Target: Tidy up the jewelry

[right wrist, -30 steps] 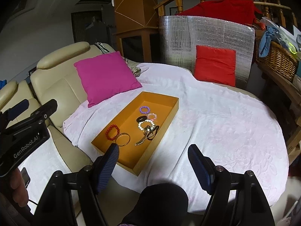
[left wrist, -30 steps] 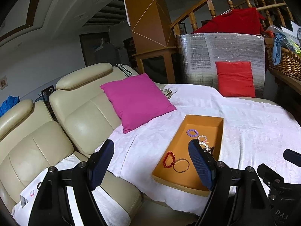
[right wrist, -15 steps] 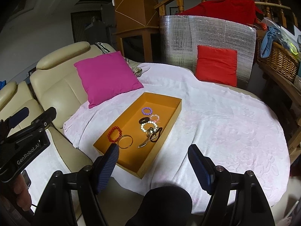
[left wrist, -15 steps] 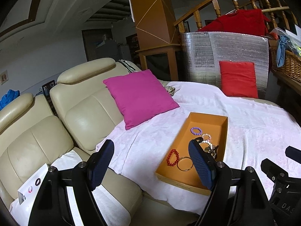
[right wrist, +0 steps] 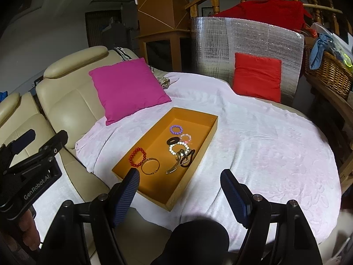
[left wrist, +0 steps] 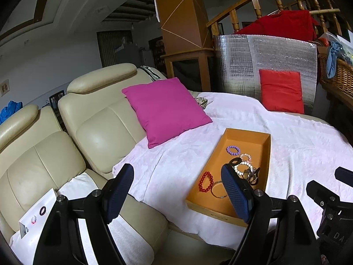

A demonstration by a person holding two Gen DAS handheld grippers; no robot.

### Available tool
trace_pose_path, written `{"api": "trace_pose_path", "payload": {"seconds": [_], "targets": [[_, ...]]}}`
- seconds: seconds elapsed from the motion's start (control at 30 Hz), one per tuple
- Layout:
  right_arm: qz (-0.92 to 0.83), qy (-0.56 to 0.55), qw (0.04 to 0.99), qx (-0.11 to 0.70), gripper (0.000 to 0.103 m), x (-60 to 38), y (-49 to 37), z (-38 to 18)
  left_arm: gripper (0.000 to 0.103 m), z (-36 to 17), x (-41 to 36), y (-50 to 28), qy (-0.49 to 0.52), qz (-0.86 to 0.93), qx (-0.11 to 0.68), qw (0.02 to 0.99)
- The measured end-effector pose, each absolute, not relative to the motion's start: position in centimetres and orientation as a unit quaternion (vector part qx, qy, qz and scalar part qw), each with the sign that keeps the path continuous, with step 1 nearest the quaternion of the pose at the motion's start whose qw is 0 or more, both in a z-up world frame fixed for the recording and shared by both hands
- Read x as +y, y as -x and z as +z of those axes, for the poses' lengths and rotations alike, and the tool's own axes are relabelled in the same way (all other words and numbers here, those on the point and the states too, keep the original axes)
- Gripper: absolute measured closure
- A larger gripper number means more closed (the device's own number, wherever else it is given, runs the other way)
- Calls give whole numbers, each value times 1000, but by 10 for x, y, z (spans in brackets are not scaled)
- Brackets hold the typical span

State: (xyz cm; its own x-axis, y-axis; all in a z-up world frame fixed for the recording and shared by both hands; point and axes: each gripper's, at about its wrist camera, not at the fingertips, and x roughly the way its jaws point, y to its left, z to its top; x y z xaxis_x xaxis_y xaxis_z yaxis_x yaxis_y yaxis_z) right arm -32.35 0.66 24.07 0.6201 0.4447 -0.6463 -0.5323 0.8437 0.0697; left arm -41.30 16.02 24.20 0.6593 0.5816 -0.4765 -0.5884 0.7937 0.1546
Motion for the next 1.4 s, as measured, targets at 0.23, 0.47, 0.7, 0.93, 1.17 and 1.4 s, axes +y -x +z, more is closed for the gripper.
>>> {"api": "trace_pose_path", "payload": {"seconds": [0.23,0.47,0.7,0.93,1.17,1.4], "targets": [[273,67,897,342,24,16,323,238,21,236,169,413,12,323,262,909],[267,74,899,340,24,23,318,235,21,231,176,410,15,321,265,909],[261,73,900,342,24,32,304,231,21,225,188,401,20,324,270,907],[257,68,897,353,24,40,289,223,21,217,197,385,21,319,281,905],[252,65,896,360,24,46,273,216,21,211,203,369,20,311,291,905],[245,67,894,369,24,55,258,208,21,203,212,355,24,304,301,903]]}}
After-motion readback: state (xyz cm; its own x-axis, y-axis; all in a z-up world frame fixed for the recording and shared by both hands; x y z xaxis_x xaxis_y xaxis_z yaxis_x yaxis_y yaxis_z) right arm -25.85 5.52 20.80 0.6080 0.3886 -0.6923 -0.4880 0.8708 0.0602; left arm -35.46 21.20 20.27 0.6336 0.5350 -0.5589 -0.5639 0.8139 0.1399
